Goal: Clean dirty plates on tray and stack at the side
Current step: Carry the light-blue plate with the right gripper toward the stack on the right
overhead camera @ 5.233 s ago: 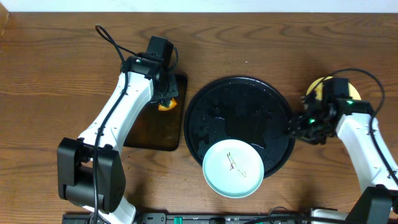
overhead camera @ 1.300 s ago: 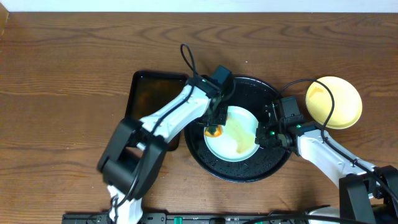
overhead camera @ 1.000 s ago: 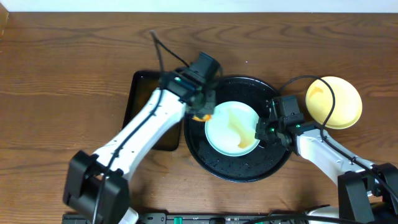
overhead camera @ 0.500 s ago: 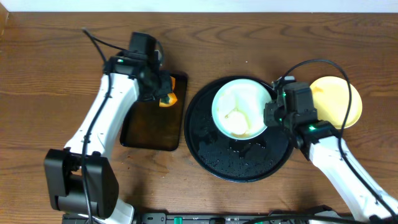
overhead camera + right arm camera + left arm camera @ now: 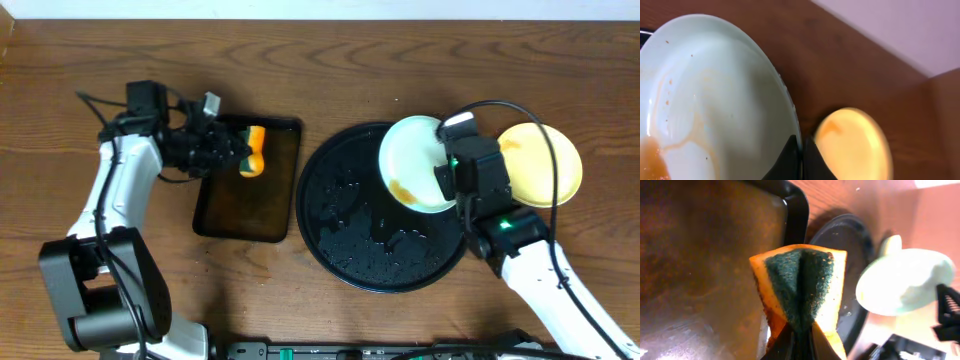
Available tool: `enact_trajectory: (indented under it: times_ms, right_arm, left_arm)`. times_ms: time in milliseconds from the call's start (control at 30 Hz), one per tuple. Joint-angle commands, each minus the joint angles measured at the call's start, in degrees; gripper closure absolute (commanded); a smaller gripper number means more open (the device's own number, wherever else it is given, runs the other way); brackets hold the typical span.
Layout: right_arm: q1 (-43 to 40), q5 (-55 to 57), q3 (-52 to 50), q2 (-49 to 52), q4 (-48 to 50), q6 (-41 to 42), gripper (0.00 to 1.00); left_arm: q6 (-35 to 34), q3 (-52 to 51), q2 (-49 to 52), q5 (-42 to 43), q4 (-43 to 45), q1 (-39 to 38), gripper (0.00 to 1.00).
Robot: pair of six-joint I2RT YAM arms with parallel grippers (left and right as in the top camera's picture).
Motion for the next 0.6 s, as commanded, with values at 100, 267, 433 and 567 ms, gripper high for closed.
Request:
enact_trajectory:
  times_ms: [100, 267, 433, 567]
  right_arm:
    - [7.8, 21.1, 0.9, -0.9, 9.0, -15.0, 0.99]
    - [12.9, 27.4, 0.9, -0.9, 16.0, -22.6, 0.99]
    - [16.3, 27.8, 0.9, -0.9, 22.2, -31.2, 0.99]
    - [16.8, 28.2, 0.9, -0.9, 23.1, -32.7, 0.99]
  left_arm:
    - [1.7, -3.0, 1.7, 9.2, 0.8, 3.9, 0.92]
    - [1.7, -3.1, 1.7, 9.2, 0.9, 3.9, 0.93]
    - [1.7, -3.1, 1.7, 9.2, 0.8, 3.9, 0.93]
    - [1.7, -3.1, 1.7, 9.2, 0.8, 3.9, 0.93]
